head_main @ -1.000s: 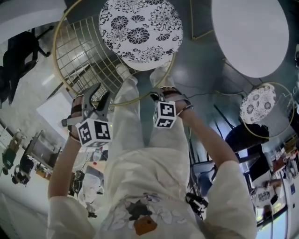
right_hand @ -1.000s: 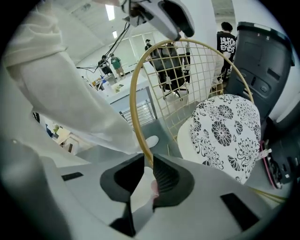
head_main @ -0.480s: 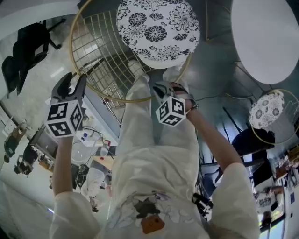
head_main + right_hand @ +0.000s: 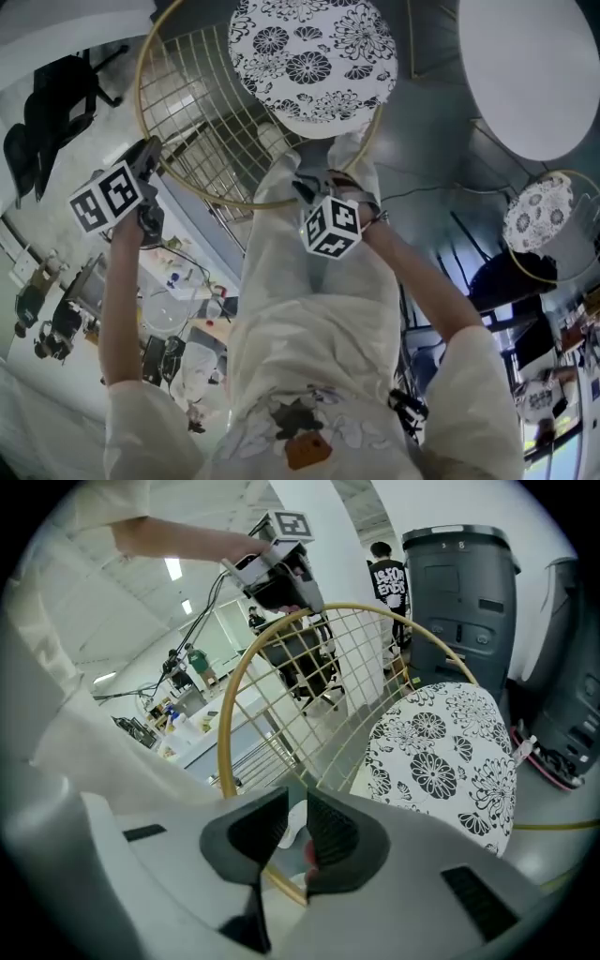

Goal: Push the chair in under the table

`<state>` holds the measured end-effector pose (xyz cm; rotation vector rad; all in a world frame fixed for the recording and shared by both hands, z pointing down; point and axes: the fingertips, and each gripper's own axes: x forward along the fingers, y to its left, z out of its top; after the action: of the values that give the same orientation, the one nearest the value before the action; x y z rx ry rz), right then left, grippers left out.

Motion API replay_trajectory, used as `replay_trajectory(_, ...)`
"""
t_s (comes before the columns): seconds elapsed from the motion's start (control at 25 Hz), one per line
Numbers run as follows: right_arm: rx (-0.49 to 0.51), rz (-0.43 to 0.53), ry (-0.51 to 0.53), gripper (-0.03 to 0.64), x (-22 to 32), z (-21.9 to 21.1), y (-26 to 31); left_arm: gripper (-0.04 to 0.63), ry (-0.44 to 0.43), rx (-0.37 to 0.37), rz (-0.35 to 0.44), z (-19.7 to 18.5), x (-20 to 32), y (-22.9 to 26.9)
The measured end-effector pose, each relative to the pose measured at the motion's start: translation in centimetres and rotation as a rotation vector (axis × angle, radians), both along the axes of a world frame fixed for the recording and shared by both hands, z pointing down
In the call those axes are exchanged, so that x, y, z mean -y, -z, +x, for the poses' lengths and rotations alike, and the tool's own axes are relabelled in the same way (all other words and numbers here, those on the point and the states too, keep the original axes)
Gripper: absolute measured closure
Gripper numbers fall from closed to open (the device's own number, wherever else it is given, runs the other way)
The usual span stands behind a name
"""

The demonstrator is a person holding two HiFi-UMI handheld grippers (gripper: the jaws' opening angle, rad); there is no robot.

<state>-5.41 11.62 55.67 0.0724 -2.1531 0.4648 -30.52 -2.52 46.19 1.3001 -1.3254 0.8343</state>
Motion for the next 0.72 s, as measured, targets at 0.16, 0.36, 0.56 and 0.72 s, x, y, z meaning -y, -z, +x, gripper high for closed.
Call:
replay_trajectory(0.16,-0.021,0.003,0.085,0.554,-2.4,0.7,-0.4,0.506,-0.030,0.021,-0.022,0.2,0.1,-0.7)
replay_trajectory(0.36,-0.054,0.037,0.149,0.555,-4.7,1.6,-1.5,0.508,-0.040,0.009,-0.010,0.1,-1.2,-0.4)
replay_trajectory(0.56,-0.106,0.002,0.105,0.554,-2.0,3.6,-2.7,0.515,0.036,0.019,0.022,1.0,0.8,0.0)
replay_trajectory(0.72,-0.100,-0.018,0.113,0.554,-0.5,3.7,-2.3,0.515,0.041,0.022,0.014,1.5,1.6,0.4)
